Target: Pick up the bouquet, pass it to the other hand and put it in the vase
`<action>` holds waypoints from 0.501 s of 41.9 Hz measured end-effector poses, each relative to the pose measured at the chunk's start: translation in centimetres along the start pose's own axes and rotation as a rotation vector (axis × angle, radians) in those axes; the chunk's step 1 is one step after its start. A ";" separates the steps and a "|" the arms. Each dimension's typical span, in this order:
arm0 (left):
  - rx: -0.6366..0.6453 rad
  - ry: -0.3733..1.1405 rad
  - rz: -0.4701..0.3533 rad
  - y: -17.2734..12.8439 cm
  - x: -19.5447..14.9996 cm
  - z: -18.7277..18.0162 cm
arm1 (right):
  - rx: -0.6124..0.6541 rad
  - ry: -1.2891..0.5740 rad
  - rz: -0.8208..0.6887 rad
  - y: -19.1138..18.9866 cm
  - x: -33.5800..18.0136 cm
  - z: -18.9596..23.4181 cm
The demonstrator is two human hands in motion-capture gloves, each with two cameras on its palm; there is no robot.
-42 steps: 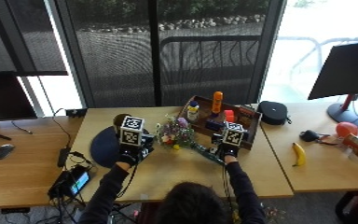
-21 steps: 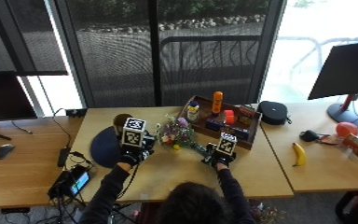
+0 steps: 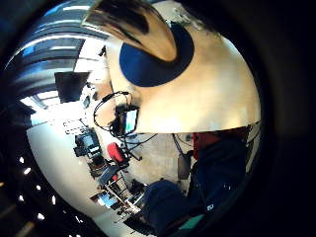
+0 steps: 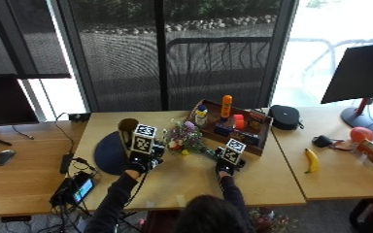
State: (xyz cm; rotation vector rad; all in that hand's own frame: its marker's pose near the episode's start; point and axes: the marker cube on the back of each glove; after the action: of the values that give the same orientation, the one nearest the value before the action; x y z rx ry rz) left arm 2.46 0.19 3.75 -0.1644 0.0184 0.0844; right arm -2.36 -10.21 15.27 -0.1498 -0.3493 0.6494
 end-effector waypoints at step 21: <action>-0.055 0.070 0.049 -2.3 0.6 1.4 | 0.177 -0.368 -0.075 -2.0 0.0 -1.3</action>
State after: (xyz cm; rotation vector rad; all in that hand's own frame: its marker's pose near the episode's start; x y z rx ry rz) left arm 3.27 -1.78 5.48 -0.2216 0.0898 0.1276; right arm -0.72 -11.80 14.56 0.1543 -0.6462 0.6295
